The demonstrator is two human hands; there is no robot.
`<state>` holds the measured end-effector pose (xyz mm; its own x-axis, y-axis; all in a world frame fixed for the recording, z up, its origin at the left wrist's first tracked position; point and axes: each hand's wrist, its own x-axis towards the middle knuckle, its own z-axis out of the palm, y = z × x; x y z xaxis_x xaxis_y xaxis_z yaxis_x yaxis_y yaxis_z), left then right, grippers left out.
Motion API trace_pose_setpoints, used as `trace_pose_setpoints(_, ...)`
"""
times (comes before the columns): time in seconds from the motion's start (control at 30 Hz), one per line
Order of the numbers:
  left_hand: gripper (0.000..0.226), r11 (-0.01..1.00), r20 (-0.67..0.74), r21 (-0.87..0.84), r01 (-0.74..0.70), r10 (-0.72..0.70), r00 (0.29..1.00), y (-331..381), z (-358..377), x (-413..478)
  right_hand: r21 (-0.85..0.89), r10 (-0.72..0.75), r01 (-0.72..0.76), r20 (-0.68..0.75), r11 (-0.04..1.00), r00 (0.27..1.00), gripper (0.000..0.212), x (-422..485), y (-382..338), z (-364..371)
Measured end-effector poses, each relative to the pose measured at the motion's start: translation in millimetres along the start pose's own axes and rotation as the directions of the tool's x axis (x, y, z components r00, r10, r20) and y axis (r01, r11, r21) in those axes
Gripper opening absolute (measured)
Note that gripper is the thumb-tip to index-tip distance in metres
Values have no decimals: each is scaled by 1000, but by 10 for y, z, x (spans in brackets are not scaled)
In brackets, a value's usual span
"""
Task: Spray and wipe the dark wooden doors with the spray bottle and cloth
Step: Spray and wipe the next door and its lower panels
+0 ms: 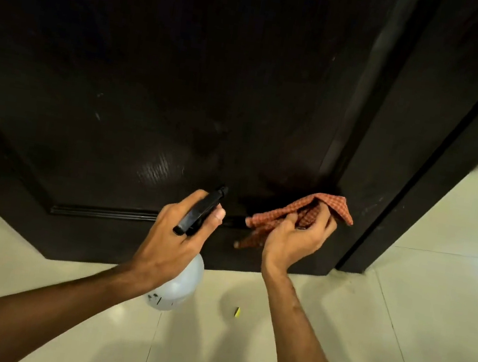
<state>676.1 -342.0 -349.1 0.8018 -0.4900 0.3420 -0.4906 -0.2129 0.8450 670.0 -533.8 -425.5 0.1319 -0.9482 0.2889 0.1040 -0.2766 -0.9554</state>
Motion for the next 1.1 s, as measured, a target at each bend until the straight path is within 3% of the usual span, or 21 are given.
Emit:
trace_pose_setpoints(0.13,30,1000,70,-23,17,-15,997,-26,69,-57,29,-91,92,-30,995,995,46,33,-81,-32)
trace_pose_setpoints(0.2,27,999,148,-27,18,-13,989,-40,147,-29,76,204,-195,-132,978,970,50,133,115,-37)
trace_pose_setpoints(0.23,30,999,183,-31,11,-5,983,-26,202,4,116,388,-373,-166,921,907,50,233,154,-50)
trace_pose_setpoints(0.27,33,999,212,-40,2,6,977,-3,266,42,144,502,-483,-168,864,848,47,347,171,-68)
trace_pose_setpoints(0.3,35,998,234,-53,-15,27,972,23,344,91,124,520,-505,-192,854,832,47,453,158,-81)
trace_pose_setpoints(0.33,35,997,244,-69,-36,52,968,53,419,146,88,435,-426,-197,900,879,49,551,133,-94)
trace_pose_setpoints(0.4,29,992,244,-101,-73,96,965,115,555,250,23,105,-103,-149,994,983,58,682,25,-152)
trace_pose_setpoints(0.47,27,987,238,-126,-101,129,963,158,670,338,-35,-145,144,-43,989,988,60,708,-64,-192)
trace_pose_setpoints(0.5,30,985,235,-135,-105,135,963,187,726,367,-76,-169,166,-40,983,985,61,703,-20,-221)
trace_pose_setpoints(0.53,34,985,232,-140,-105,136,963,217,768,387,-119,-120,113,-53,987,991,62,711,56,-242)
trace_pose_setpoints(0.57,36,984,235,-141,-106,137,962,254,804,408,-124,18,-29,-92,992,996,63,749,104,-275)
trace_pose_setpoints(0.63,33,983,242,-149,-109,143,960,314,854,439,-67,337,-345,-107,936,935,63,853,112,-325)
trace_pose_setpoints(0.67,29,982,241,-155,-109,145,960,335,879,454,-56,374,-380,-101,923,922,63,934,90,-345)
trace_pose_setpoints(0.77,25,982,231,-159,-99,135,964,330,936,508,-100,108,-113,-55,989,993,70,1101,-57,-379)
trace_pose_setpoints(0.83,27,983,231,-156,-95,130,964,307,973,522,-133,-34,31,-25,991,999,73,1085,-36,-401)
trace_pose_setpoints(0.9,28,985,240,-145,-90,123,963,289,1001,527,-132,67,-70,-21,989,998,73,969,120,-433)
trace_pose_setpoints(0.97,30,987,240,-143,-78,111,964,268,1018,524,-84,359,-359,-13,930,933,69,892,189,-479)
trace_pose_setpoints(1.0,31,987,237,-146,-73,106,966,257,1022,524,-70,431,-430,-5,900,902,68,894,181,-487)
trace_pose_setpoints(1.03,31,986,233,-148,-70,104,967,244,1024,530,-74,401,-401,-7,913,916,68,921,131,-477)
trace_pose_setpoints(1.1,31,987,222,-145,-70,101,970,217,1022,543,-81,181,-181,-12,980,983,71,994,-13,-433)
